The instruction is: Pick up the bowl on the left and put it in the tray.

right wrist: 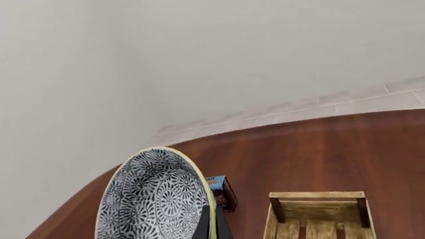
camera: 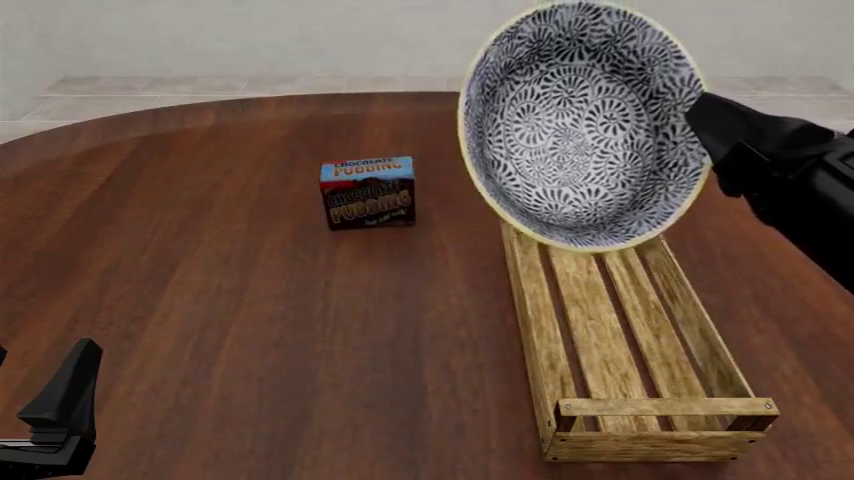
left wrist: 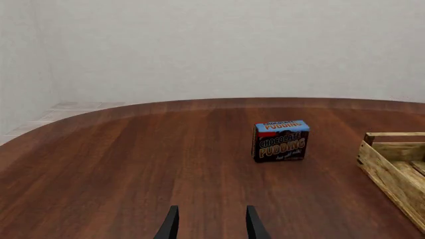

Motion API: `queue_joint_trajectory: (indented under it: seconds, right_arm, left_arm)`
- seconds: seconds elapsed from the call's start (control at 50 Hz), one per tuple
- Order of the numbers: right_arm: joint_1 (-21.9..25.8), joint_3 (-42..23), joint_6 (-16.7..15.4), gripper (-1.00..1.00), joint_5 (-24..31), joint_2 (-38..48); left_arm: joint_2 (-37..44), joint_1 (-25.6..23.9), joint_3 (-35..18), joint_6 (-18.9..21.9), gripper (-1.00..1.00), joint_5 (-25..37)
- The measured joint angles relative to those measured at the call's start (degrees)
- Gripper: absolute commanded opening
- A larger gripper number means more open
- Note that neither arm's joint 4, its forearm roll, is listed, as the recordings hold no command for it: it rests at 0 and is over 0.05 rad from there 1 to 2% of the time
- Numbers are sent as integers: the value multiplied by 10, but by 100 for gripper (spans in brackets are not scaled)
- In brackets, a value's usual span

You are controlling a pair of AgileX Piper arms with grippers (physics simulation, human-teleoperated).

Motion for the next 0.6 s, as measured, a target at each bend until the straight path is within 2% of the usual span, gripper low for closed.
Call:
queue_joint_trajectory:
  seconds: [0.3, 0.6]
  right_arm:
    - [-38, 17, 18, -100, -13, -5]
    - [-57, 31, 23, -100, -15, -11]
  left_arm:
    - [0, 0, 0, 0, 100, 0]
    - [0, 0, 0, 0, 100, 0]
